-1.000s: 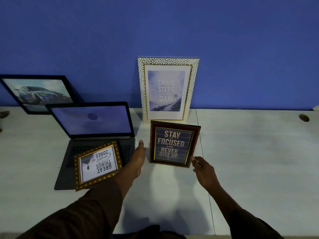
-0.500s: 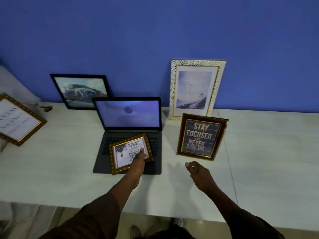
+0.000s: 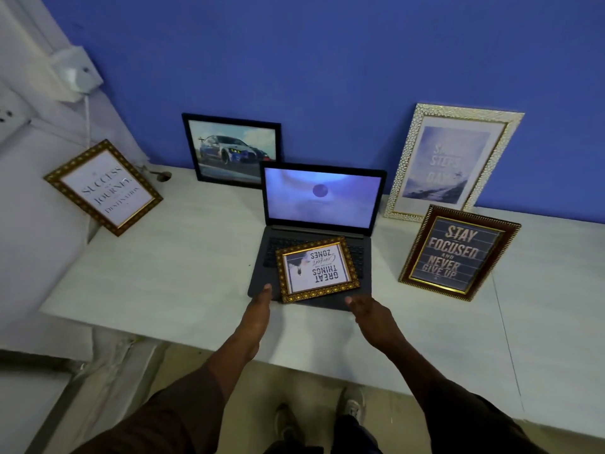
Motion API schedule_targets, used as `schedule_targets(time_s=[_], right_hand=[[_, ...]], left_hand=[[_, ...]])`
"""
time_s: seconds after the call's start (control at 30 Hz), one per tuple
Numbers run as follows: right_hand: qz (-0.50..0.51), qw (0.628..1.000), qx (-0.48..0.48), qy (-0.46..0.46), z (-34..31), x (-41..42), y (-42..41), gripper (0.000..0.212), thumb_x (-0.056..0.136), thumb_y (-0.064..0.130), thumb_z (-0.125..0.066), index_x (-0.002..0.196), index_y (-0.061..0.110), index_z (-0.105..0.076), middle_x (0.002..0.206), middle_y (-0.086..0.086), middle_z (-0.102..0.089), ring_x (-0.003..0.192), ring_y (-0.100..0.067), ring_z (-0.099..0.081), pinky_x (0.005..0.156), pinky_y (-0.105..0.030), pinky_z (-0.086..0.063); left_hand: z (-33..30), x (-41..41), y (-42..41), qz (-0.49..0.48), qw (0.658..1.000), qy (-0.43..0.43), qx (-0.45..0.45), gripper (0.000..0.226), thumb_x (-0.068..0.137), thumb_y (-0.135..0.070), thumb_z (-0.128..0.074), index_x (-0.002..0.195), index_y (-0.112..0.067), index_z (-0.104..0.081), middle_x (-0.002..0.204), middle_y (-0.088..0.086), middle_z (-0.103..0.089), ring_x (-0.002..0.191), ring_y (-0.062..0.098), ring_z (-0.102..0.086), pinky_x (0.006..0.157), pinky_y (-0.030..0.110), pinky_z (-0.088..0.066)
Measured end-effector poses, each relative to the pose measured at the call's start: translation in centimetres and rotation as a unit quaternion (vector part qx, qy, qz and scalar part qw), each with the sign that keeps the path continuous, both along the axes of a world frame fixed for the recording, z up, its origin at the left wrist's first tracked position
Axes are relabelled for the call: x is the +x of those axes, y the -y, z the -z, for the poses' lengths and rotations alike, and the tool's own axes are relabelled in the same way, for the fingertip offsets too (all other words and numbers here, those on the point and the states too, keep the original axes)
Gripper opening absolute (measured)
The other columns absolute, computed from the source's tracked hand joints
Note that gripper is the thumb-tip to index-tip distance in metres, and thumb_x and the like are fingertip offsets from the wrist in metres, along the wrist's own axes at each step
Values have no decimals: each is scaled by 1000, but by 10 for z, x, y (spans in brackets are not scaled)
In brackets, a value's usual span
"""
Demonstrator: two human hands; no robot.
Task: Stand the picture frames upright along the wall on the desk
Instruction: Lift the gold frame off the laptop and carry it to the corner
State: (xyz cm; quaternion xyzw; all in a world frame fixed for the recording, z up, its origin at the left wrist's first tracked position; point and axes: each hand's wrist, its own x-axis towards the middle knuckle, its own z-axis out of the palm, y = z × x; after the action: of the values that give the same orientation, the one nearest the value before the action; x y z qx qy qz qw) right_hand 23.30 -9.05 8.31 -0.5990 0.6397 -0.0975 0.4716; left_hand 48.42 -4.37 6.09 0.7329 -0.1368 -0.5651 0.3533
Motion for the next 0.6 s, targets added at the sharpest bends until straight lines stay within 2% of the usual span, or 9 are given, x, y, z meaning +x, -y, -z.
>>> schedule_targets(time_s=[0.1,0.2,0.3,0.4,0.5,0.6], right_hand=[[-2,1000,-6,-14,-4,5,9,45,103,51,-41,120,16,-64,117,-9,-69,102,-25,-65,87,-36,-50],[5,1000,-22,-18,-3,1,24,42,104,48,-42,119,15,-63,118,-11,-69,98,-23,-61,81,-32,-44],[19,999,-14,-30,-2,-2,43,43,104,49,-42,117,13,-60,116,-12,-67,96,-24,-60,79,-35,-48],[23,999,0,-31,4,-5,62,46,103,50,-41,118,10,-58,115,-15,-67,96,-26,-61,78,-36,-48],[8,1000,2,-22,9,-10,77,47,104,49,-42,122,8,-57,122,-16,-66,102,-27,-60,79,-33,-43],[-11,1000,17,-14,20,-13,91,48,104,47,-43,132,9,-54,132,-15,-63,115,-31,-61,83,-32,-42]], left_hand=[[2,12,1,2,1000,-1,3,73,100,-62,-37,158,-19,-32,163,8,-35,146,31,-37,121,49,-26],[2,11,6,9,1000,-5,6,73,100,-62,-37,159,-19,-31,162,11,-38,144,31,-41,120,49,-27],[2,5,15,21,1000,-3,6,73,100,-62,-36,158,-19,-32,161,11,-38,144,30,-41,120,48,-28],[3,-1,27,28,1000,7,1,65,102,-59,-34,154,-20,-41,159,10,-42,143,30,-42,118,46,-29],[9,-9,41,27,1000,16,2,58,104,-56,-32,148,-22,-50,154,10,-49,141,30,-45,115,45,-29],[12,-19,53,19,1000,14,19,57,106,-53,-29,147,-21,-51,151,10,-52,139,30,-46,115,44,-29]])
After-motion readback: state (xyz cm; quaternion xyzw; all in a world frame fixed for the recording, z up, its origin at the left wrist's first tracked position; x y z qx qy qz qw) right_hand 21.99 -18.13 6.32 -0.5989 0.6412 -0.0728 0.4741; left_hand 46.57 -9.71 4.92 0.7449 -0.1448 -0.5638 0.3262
